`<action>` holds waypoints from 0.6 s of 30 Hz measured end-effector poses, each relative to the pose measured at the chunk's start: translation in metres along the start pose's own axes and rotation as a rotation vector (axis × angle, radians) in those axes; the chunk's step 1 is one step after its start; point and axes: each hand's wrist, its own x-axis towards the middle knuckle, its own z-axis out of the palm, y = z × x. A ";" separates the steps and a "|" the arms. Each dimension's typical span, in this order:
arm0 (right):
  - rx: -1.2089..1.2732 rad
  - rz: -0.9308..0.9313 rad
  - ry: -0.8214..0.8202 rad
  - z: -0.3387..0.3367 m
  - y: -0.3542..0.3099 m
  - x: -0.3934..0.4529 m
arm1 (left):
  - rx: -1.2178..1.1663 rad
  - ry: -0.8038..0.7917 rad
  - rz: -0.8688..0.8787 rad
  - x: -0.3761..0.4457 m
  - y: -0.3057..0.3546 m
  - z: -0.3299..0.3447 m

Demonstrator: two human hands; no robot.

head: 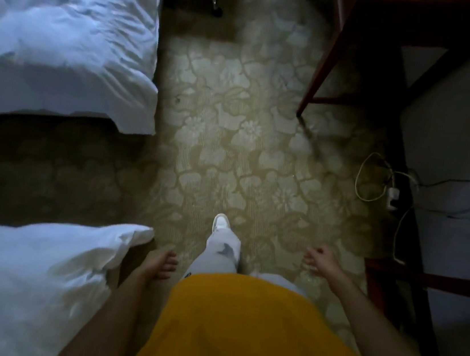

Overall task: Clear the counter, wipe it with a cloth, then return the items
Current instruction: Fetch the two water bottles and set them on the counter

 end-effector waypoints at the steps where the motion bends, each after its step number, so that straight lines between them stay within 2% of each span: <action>1: 0.010 0.025 0.019 -0.002 -0.007 0.010 | 0.043 -0.017 0.043 0.001 0.049 0.000; 3: 0.009 0.071 0.034 -0.007 -0.029 0.025 | 0.095 -0.048 0.182 -0.008 0.146 0.005; 6: 0.015 0.117 0.045 -0.013 -0.075 0.037 | 0.177 0.023 0.405 -0.022 0.269 0.007; 8: 0.027 0.122 0.041 -0.016 -0.106 0.057 | 0.199 0.004 0.486 -0.018 0.338 0.005; 12: 0.004 0.142 -0.007 -0.019 -0.187 0.112 | 0.261 0.001 0.454 0.017 0.434 -0.007; 16: 0.001 0.105 -0.069 -0.019 -0.300 0.186 | 0.179 -0.012 0.295 0.059 0.485 -0.041; 18: 0.015 0.056 -0.090 -0.023 -0.365 0.224 | 0.090 0.030 0.222 0.066 0.501 -0.054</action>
